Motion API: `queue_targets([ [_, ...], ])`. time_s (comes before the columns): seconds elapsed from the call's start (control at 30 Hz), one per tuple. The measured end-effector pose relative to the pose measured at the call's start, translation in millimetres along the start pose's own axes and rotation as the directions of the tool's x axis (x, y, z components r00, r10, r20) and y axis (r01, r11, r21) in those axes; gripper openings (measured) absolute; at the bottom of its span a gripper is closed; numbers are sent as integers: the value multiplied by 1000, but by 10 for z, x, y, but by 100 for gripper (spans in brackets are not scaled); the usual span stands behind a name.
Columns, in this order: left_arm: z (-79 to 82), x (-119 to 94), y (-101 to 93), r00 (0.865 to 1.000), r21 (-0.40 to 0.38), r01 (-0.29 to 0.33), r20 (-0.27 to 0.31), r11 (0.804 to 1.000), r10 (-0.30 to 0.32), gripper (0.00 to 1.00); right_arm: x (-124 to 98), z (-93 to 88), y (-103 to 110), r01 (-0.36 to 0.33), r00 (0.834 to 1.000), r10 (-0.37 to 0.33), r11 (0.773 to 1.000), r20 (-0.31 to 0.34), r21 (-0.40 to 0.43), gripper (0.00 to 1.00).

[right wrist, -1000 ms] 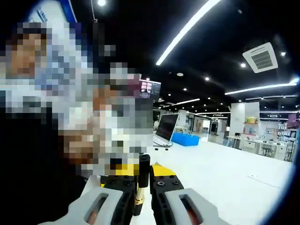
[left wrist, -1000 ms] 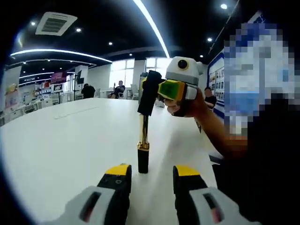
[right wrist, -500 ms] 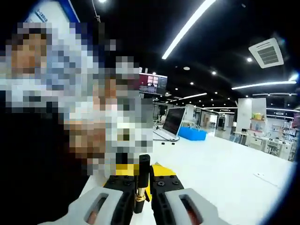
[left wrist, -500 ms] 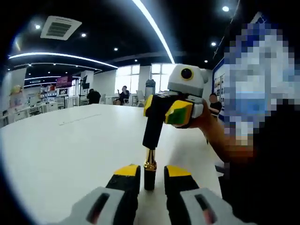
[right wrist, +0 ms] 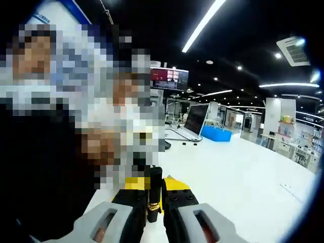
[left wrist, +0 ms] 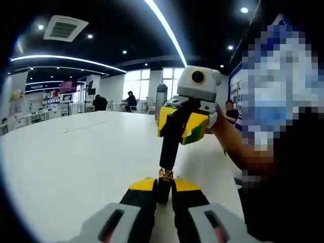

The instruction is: Unscrew the lipstick cap, remove the lipstick, and put the cap back on the lipstick

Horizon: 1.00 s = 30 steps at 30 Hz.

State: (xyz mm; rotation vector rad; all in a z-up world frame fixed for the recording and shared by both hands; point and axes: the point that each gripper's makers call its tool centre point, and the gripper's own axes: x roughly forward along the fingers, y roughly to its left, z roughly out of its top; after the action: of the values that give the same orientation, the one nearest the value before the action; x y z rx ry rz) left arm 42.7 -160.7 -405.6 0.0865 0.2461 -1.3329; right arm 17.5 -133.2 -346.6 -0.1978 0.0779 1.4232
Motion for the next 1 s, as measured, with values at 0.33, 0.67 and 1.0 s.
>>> queue_targets([
  [0.33, -41, -46, -52, 996, 1, 85, -27, 996, -85, 13, 56, -105, 22, -74, 997, 75, 994, -13, 77, 9],
  [0.67, -124, -33, -53, 991, -3, 116, -60, 993, -116, 13, 102, -107, 14, -123, 992, 125, 986, -12, 116, 9],
  [1.0, -126, -60, 18, 996, -2, 66, -57, 998, -66, 13, 62, -120, -19, -38, 999, 38, 994, -1, 100, 9],
])
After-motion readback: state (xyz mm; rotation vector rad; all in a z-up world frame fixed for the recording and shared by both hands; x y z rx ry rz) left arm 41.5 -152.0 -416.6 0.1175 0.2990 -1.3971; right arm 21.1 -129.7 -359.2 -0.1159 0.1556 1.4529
